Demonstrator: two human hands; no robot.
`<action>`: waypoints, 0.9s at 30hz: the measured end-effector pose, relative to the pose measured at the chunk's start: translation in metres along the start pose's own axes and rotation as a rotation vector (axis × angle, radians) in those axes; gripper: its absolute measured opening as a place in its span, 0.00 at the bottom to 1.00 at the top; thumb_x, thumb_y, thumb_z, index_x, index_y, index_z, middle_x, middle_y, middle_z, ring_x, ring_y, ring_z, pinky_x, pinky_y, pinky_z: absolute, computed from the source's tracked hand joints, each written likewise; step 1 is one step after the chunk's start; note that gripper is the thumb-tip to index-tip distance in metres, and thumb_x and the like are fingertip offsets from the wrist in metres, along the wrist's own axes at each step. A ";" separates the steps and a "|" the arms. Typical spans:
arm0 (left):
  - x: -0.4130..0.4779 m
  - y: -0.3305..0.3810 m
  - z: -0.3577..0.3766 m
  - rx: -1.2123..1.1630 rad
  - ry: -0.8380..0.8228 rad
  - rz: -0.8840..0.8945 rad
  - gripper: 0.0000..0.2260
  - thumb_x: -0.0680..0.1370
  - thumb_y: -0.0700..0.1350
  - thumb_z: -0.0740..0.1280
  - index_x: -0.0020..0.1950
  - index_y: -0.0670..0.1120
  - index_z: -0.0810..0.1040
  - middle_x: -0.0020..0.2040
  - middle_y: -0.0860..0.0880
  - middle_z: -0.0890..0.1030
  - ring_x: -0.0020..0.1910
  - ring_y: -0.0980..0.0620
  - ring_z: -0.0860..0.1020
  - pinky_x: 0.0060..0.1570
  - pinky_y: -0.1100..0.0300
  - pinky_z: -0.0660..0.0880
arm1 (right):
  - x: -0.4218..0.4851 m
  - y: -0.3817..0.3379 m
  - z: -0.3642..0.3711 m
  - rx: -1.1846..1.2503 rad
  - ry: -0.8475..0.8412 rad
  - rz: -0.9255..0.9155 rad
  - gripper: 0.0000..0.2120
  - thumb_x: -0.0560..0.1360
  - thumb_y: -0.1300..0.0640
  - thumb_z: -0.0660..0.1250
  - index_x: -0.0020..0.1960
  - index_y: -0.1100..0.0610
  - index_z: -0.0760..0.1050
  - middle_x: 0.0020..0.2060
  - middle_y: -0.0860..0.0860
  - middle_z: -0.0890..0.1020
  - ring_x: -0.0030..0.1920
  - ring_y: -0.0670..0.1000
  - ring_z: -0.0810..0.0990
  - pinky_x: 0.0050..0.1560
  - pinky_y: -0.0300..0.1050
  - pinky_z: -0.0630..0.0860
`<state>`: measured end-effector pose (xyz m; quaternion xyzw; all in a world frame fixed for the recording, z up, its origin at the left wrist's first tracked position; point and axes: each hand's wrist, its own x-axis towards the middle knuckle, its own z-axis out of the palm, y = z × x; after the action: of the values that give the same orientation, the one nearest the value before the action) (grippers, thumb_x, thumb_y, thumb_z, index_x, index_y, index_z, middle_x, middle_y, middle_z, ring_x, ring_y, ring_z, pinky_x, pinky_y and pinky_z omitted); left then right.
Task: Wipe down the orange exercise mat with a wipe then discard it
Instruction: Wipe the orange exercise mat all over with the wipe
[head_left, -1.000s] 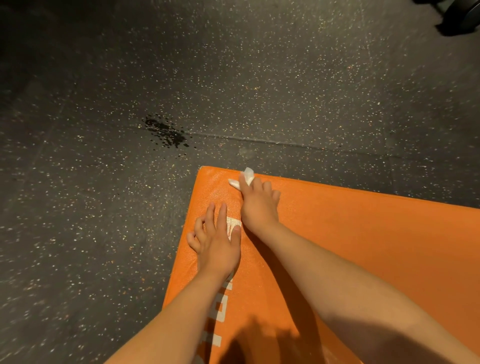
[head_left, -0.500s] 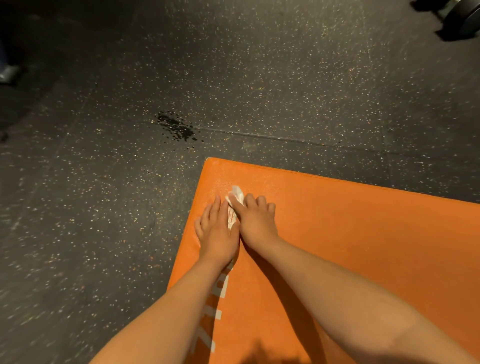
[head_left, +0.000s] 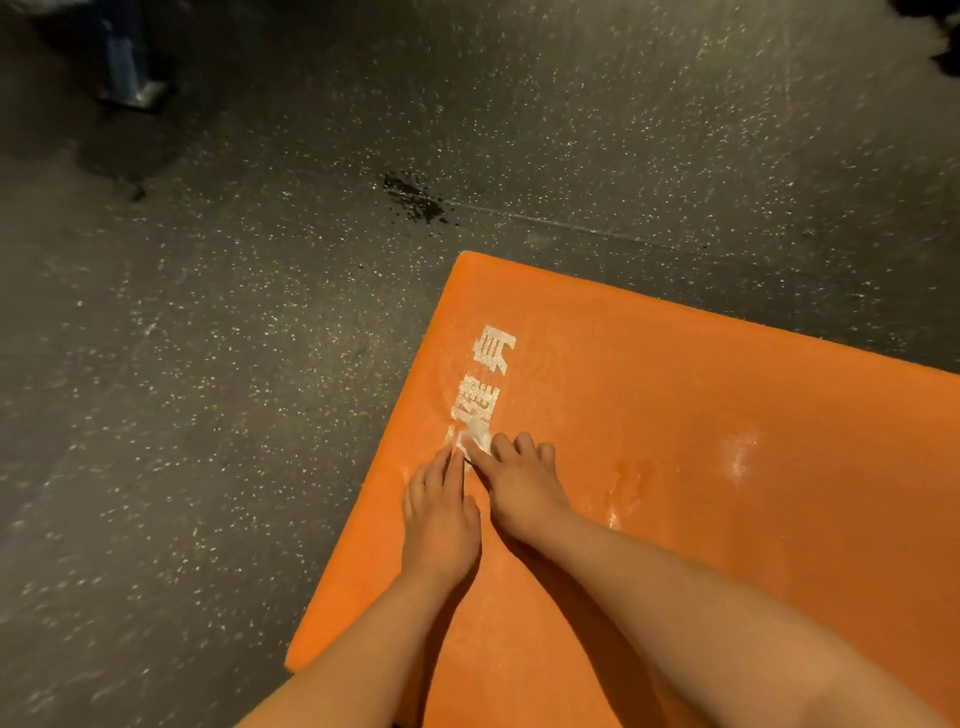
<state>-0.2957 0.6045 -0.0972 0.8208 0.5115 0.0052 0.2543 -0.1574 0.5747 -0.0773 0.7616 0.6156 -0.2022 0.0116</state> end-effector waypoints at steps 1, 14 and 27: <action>-0.013 -0.001 -0.002 0.004 -0.007 -0.020 0.26 0.81 0.44 0.62 0.79 0.45 0.64 0.79 0.47 0.62 0.76 0.44 0.59 0.76 0.47 0.56 | -0.011 -0.007 0.003 0.001 -0.013 -0.008 0.35 0.79 0.57 0.61 0.81 0.45 0.51 0.64 0.52 0.70 0.59 0.59 0.65 0.50 0.55 0.59; -0.139 -0.005 -0.017 0.010 -0.141 -0.243 0.26 0.84 0.52 0.56 0.81 0.52 0.55 0.82 0.50 0.52 0.79 0.47 0.50 0.77 0.50 0.47 | -0.082 -0.012 0.018 -0.021 -0.076 0.099 0.36 0.78 0.60 0.59 0.81 0.44 0.50 0.68 0.55 0.68 0.66 0.60 0.63 0.62 0.60 0.59; -0.214 -0.004 -0.015 -0.124 -0.152 -0.411 0.26 0.83 0.55 0.59 0.81 0.55 0.58 0.82 0.49 0.49 0.78 0.44 0.50 0.77 0.50 0.53 | -0.159 -0.060 0.036 0.033 -0.206 -0.047 0.37 0.75 0.61 0.58 0.80 0.40 0.54 0.67 0.54 0.70 0.66 0.59 0.63 0.62 0.59 0.60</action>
<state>-0.4053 0.4319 -0.0316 0.6799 0.6462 -0.0772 0.3380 -0.2503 0.4314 -0.0454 0.7222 0.6253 -0.2900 0.0576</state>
